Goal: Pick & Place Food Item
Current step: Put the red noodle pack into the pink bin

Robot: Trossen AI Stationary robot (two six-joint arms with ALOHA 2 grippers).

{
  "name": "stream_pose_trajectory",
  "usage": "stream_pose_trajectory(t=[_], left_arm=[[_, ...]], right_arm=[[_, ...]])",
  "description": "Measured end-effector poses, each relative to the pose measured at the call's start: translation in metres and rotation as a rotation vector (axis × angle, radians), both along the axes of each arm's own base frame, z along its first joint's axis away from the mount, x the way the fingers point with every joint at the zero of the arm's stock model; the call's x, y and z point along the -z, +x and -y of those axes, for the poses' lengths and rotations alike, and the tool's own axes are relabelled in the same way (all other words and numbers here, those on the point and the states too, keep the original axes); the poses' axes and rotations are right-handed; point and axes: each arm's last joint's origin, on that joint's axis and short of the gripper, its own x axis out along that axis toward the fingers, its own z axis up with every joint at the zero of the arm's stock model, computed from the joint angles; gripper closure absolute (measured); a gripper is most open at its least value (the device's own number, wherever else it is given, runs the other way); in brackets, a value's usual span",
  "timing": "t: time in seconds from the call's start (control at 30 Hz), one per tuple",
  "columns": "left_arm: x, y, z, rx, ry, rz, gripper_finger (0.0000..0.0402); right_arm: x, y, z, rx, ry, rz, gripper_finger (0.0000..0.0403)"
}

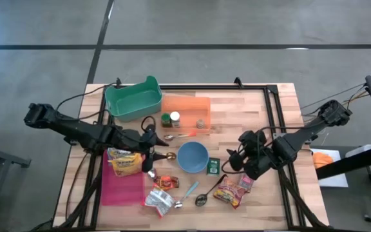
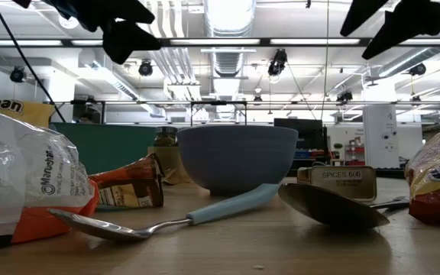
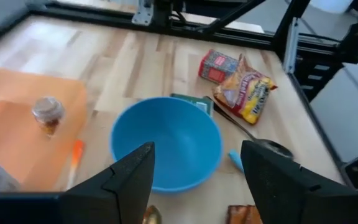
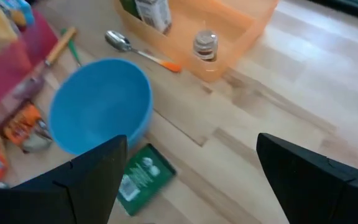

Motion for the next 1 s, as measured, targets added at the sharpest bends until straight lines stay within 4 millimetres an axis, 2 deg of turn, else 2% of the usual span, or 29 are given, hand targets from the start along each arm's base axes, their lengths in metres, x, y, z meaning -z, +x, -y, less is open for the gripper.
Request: stream_pose_trajectory(t=[0.1, 0.33, 0.47, 0.73, 1.0], left_arm=[[0.0, 0.001, -0.001, -0.021, 0.042, 0.006, 0.0185], [-0.004, 0.003, -0.001, -0.033, 0.045, 0.06, 0.029], [-0.007, 0.004, -0.001, -0.037, 0.039, 0.089, 0.0323], [-0.006, 0.004, -0.001, -0.037, 0.06, 0.079, 0.0331], [-0.002, 0.002, -0.002, -0.036, 0.067, 0.05, 0.0314]], right_arm=[[-0.002, 0.002, -0.001, 0.002, 0.009, 0.022, 0.0048], [-0.006, 0.01, -0.006, 0.004, 0.06, 0.122, 0.0048], [-0.009, 0.014, -0.009, -0.021, 0.072, 0.167, 0.0048], [-0.013, 0.02, -0.011, -0.05, 0.016, 0.232, 0.0048], [0.003, 0.017, -0.01, 0.009, 0.108, 0.211, 0.0048]])
